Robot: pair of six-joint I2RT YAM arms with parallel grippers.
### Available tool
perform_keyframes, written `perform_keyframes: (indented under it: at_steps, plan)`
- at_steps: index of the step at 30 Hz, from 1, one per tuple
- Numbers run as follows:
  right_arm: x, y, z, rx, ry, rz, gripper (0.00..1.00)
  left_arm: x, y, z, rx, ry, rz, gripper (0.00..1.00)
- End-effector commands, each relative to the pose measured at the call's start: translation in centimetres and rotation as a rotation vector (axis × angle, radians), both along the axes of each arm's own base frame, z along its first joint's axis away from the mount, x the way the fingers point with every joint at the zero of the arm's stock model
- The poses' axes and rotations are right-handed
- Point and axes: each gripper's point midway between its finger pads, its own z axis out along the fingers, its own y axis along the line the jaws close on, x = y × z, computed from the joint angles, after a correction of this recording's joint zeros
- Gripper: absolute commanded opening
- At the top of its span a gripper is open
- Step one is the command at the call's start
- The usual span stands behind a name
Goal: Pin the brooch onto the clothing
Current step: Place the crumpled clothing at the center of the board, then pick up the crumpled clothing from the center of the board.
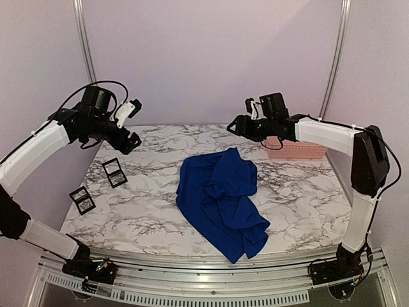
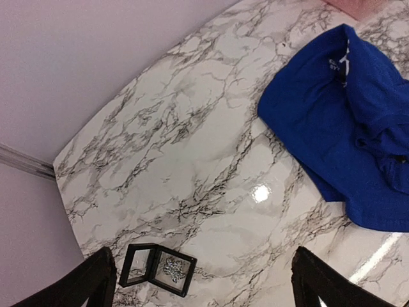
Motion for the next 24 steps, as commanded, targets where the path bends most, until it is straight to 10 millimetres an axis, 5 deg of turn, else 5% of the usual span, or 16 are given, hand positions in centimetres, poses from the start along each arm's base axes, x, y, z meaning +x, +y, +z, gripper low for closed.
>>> perform_keyframes:
  at_steps: [1,5,9,15,19,24]
  plan:
    - [2.2,-6.9,-5.9,-0.205,0.162,-0.176,0.71,-1.7,-2.3,-3.4,0.084,0.077,-0.108,0.96]
    - [-0.3,-6.2,-4.3,-0.301,0.044,-0.025,0.73,-2.7,-2.7,-5.0,0.095,0.122,-0.144,0.95]
    - [-5.1,-3.7,-3.7,-0.39,-0.061,0.179,0.67,-3.8,-4.2,-7.3,0.112,0.167,-0.203,0.93]
    - [-14.2,1.7,-8.0,-0.506,-0.156,0.529,0.66,-5.8,-7.8,-13.3,0.202,0.218,-0.357,0.89]
    - [-16.3,2.3,-9.7,-0.573,-0.24,0.603,0.67,-6.6,-10.3,-16.5,0.3,0.196,-0.477,0.92]
    - [-15.9,2.3,-12.2,-0.651,-0.276,0.603,0.68,-5.4,-13.6,-18.6,0.389,0.08,-0.56,0.98]
